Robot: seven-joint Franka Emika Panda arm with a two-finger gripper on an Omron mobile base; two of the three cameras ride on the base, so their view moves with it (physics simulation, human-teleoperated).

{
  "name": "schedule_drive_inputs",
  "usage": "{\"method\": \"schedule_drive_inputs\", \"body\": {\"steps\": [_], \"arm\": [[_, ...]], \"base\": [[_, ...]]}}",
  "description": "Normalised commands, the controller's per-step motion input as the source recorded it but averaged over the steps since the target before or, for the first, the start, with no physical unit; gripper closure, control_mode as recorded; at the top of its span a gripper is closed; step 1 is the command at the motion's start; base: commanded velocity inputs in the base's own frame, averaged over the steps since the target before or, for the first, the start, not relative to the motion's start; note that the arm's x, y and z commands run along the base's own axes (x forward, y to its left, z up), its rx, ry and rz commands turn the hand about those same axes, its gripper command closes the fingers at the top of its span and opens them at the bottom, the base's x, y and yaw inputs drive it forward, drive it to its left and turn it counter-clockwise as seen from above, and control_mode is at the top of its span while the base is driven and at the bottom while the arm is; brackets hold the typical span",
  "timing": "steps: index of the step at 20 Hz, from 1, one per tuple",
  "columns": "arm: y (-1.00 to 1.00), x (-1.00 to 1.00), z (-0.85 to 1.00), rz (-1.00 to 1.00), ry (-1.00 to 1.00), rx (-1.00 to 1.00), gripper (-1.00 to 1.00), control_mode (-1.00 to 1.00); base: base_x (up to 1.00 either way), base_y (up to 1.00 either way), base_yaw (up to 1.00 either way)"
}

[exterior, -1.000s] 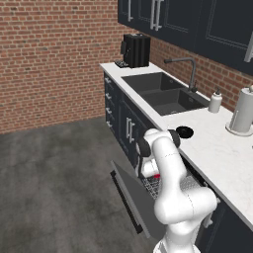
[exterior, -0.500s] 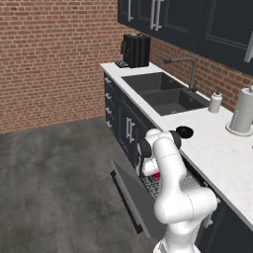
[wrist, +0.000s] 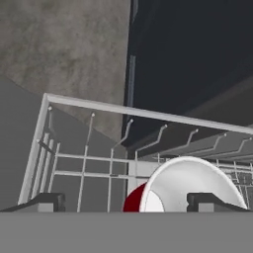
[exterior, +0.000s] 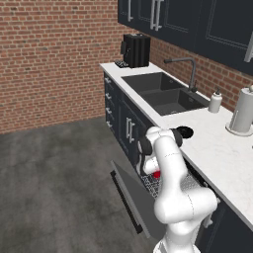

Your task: Pick up the cup and bowl from the counter, place them in the dishwasher, and close the dishwasher door.

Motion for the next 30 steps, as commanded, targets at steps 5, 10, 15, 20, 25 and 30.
{"method": "schedule_drive_inputs", "body": {"steps": [5, 10, 15, 20, 25, 30], "arm": [[0.26, -0.22, 0.64, 0.0, -0.01, 0.0, -1.0, -1.0], [0.35, -0.32, 0.7, 0.0, 0.03, -0.01, -1.0, -1.0], [0.32, -0.47, 0.9, 0.0, 0.03, 0.0, -1.0, -1.0], [0.19, -0.4, 1.0, -0.01, 0.0, -0.03, -1.0, -1.0], [0.2, -0.26, 1.0, -0.03, -0.01, -0.01, -1.0, -1.0], [0.16, -0.13, 1.0, -0.04, 0.05, -0.03, -1.0, -1.0]], "base": [[0.0, 0.0, 0.0], [0.0, 0.0, 0.0], [0.0, 0.0, 0.0], [0.0, 0.0, 0.0], [0.0, 0.0, 0.0], [0.0, 0.0, 0.0]]}}
